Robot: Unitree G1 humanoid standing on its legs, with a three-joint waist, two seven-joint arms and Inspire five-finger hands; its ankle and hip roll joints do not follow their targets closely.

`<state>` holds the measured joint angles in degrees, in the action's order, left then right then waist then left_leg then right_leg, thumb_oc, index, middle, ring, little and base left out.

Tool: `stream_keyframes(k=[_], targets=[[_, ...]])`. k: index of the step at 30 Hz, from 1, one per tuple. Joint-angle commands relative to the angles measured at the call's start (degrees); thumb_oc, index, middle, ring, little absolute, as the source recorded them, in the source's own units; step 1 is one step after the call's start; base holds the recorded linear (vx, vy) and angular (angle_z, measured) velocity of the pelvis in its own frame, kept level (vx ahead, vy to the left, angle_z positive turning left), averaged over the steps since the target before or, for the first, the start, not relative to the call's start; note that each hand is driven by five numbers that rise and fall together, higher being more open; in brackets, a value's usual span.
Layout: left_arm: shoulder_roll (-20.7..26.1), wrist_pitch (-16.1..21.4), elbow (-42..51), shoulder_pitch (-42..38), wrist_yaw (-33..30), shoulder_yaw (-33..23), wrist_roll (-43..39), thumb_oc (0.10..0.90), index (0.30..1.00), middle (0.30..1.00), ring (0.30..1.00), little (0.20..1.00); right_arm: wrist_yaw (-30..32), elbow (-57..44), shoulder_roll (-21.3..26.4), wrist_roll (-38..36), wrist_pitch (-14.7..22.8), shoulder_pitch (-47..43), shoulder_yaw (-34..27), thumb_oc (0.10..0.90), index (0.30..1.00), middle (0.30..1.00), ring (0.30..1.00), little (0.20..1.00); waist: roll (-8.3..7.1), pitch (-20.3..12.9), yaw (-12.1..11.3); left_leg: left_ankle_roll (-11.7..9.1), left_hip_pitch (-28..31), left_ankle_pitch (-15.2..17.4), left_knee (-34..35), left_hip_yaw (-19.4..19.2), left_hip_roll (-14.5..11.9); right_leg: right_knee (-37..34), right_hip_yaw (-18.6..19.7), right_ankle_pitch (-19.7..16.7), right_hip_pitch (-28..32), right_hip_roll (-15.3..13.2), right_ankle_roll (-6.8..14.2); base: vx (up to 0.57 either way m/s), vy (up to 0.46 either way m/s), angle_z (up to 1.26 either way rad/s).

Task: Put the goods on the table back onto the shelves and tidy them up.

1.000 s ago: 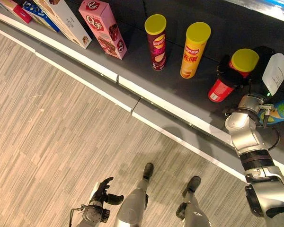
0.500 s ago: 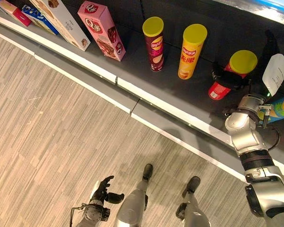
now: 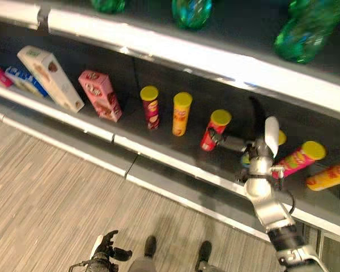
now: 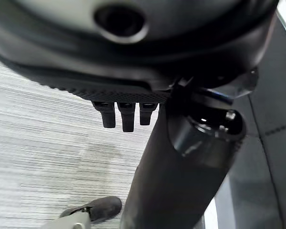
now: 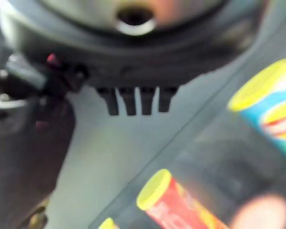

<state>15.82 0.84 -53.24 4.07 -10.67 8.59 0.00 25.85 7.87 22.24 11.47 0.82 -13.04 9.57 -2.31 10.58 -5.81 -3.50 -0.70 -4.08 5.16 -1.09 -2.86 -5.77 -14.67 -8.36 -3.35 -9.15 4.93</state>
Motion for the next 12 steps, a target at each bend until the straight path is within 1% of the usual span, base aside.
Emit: stream_keyframes(k=[1,2,4,6,9,10,11,12], targets=[[1.38,0.54,-2.86,0.15,1.90,-0.03,-2.22,0.800,0.900,0.900,0.900,0.900,-9.98,-5.81,3.60,-11.65,7.51,-0.89,-1.11,0.800,0.900,0.900,0.900,0.900,0.17,-3.27,0.40,-0.88,0.75,5.47,-0.39,-0.57,-1.31,0.77,-0.28,5.99,5.34,-4.25,5.36,0.04,-0.001,-0.32],[1.06,0.62,-3.39,0.17,3.70,-2.33,-4.16,0.800,0.900,0.900,0.900,0.900,-17.13,-7.32,4.03,-18.14,8.42,4.39,-0.48,0.800,0.900,0.900,0.900,0.900,-0.29,-4.02,1.71,-1.15,1.49,5.47,-0.25,-1.18,-1.64,0.77,0.17,5.92,5.47,-4.18,5.31,0.03,-0.012,-0.27],[0.71,0.82,-4.35,-0.15,5.03,-3.91,-5.50,0.800,0.900,0.900,0.900,0.900,-22.83,-6.48,4.29,-22.99,7.95,9.92,0.24,0.800,0.900,0.900,0.900,0.900,-0.70,-4.71,2.74,-1.43,2.11,5.54,-0.16,-1.81,-1.93,0.77,0.43,5.95,5.73,-4.04,5.29,0.01,-0.020,-0.17],[0.48,1.25,-4.45,-0.60,5.92,-4.61,-6.55,0.800,0.900,0.900,0.900,0.900,-26.87,-3.77,3.51,-26.31,7.33,14.09,1.38,0.800,0.900,0.900,0.900,0.900,-0.90,-5.26,3.55,-1.66,2.52,5.56,-0.16,-2.17,-2.19,0.89,0.66,5.97,5.96,-4.00,5.26,0.01,-0.022,-0.14],[0.68,2.31,-2.95,-0.89,7.28,-4.54,-6.86,0.800,0.900,0.900,0.900,0.900,-30.41,0.18,4.28,-23.93,6.09,19.07,2.73,0.800,0.900,0.900,0.900,0.900,-1.02,-5.82,4.58,-1.99,3.16,5.64,-0.16,-2.60,-2.60,1.05,0.90,6.12,6.24,-3.82,5.23,0.01,-0.027,-0.18],[0.85,2.84,-2.21,-1.37,8.42,-3.60,-7.26,0.800,0.900,0.900,0.900,0.900,-31.80,5.79,4.39,-21.15,5.21,20.89,3.74,0.800,0.900,0.900,0.900,0.900,-1.00,-6.24,5.20,-2.22,3.56,5.67,-0.16,-2.82,-2.78,1.19,0.97,6.22,6.43,-3.76,5.22,0.01,-0.032,-0.08],[0.95,3.10,-1.59,-1.58,9.18,-3.02,-7.72,0.800,0.900,0.900,0.900,0.900,-31.05,11.29,4.09,-17.33,4.71,20.84,4.50,0.800,0.900,0.900,0.900,0.900,-0.98,-6.46,5.44,-2.29,3.88,5.76,-0.16,-2.98,-2.99,1.27,1.01,6.34,6.68,-3.74,5.14,0.00,-0.034,-0.06],[1.02,3.26,-1.34,-1.87,9.37,-2.79,-8.06,0.800,0.900,0.900,0.900,0.900,-30.31,14.63,3.69,-15.74,4.16,20.49,4.81,0.800,0.900,0.900,0.900,0.900,-0.94,-6.53,5.53,-2.31,4.02,5.75,-0.16,-3.00,-3.05,1.32,1.12,6.38,6.73,-3.69,5.11,0.00,-0.033,-0.03]])
